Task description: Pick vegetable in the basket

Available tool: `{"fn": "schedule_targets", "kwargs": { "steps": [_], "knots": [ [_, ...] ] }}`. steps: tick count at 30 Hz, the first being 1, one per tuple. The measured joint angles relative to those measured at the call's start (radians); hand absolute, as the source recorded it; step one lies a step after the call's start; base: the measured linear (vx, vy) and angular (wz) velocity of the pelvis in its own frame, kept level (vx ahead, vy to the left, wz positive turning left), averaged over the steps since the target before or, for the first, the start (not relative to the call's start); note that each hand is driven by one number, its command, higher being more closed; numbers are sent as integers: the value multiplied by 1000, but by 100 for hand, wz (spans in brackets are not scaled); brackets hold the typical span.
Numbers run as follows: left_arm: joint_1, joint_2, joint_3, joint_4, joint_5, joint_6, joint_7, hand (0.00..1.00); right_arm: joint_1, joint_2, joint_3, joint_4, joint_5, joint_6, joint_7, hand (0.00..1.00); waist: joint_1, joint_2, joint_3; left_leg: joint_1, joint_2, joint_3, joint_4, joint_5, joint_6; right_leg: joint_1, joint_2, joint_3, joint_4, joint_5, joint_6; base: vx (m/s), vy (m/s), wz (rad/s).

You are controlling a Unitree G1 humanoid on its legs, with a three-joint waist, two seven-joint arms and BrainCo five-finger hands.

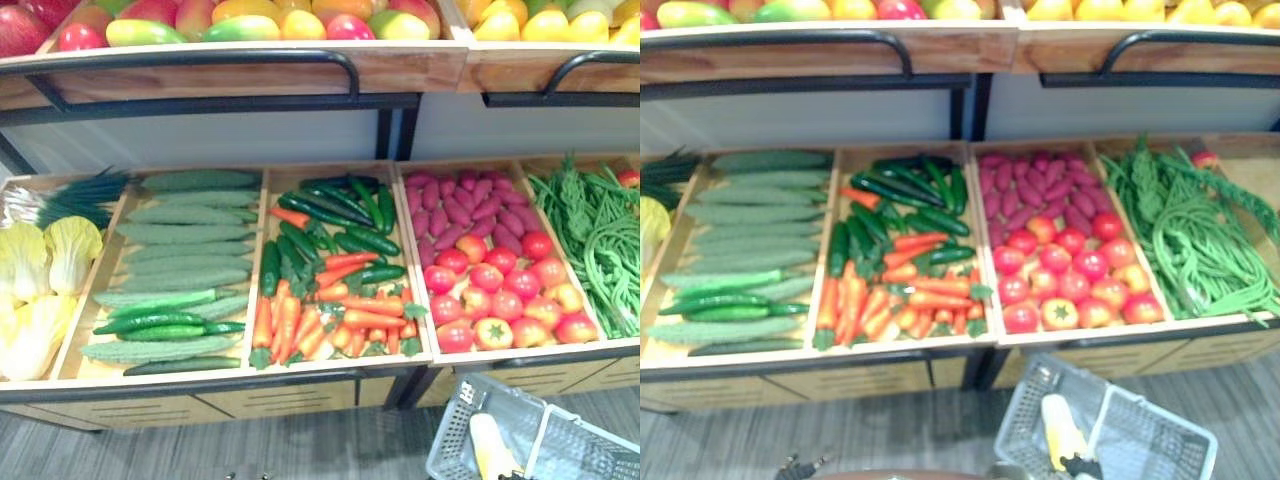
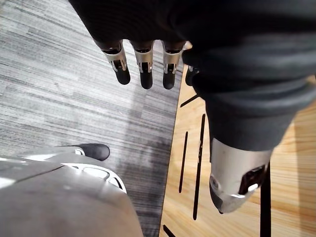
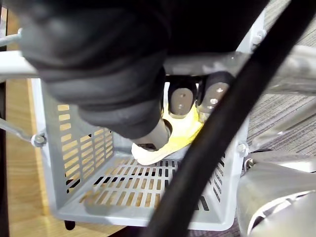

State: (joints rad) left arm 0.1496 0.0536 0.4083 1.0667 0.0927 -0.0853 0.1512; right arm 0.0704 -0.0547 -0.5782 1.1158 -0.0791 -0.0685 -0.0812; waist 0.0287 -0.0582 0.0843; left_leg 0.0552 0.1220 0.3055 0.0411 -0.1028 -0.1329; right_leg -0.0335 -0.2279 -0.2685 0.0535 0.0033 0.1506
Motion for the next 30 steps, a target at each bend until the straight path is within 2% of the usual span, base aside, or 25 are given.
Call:
{"fn": "schedule_targets", "kwargs": {
  "steps": [2,5,8,9,14,21,25,30],
  "knots": [
    [9,11,-1,1,0,0,2,0,-4,-3,27,5,0,3,2,100,2,-4,-3,-1,0,3,-2,4,7,38,16,0,-98,52,2,67,0,-11],
    [13,23,-20,0,7,0,10,0,-10,-3,48,21,-1,-3,2,100,1,-16,-3,0,-3,-20,-2,4,8,47,21,7,-129,66,1,75,-9,-14],
    [34,26,-93,-113,44,-7,47,0,-8,-9,78,21,1,-9,-3,100,-1,-12,-1,1,-3,-33,5,4,8,57,20,4,-131,66,1,44,-4,0],
    [54,22,-128,-184,92,-43,82,0,-5,-13,86,21,1,-21,-8,100,-1,-6,3,1,-3,-45,11,3,8,61,20,2,-131,66,1,0,0,0],
    [101,-28,-135,-329,166,-101,191,0,10,-34,97,20,1,-49,-42,100,-1,26,7,1,-3,-71,16,-12,16,67,19,-4,-132,65,1,-27,-1,4],
    [201,-63,-127,-540,230,-116,365,0,21,-33,116,21,0,-59,-69,100,4,34,5,13,-1,-96,16,-16,16,97,21,-27,-144,65,1,-43,-10,9],
    [231,-74,-131,-665,249,-125,407,0,30,-33,135,20,1,-67,-85,100,3,42,-1,20,1,-97,12,-16,16,108,23,-31,-145,66,1,0,-3,1],
    [239,-67,-170,-831,335,-140,432,0,36,-34,158,20,2,-67,-88,100,2,41,-10,20,3,-96,10,-16,16,108,26,-31,-146,66,1,0,0,0]
  ]
}}
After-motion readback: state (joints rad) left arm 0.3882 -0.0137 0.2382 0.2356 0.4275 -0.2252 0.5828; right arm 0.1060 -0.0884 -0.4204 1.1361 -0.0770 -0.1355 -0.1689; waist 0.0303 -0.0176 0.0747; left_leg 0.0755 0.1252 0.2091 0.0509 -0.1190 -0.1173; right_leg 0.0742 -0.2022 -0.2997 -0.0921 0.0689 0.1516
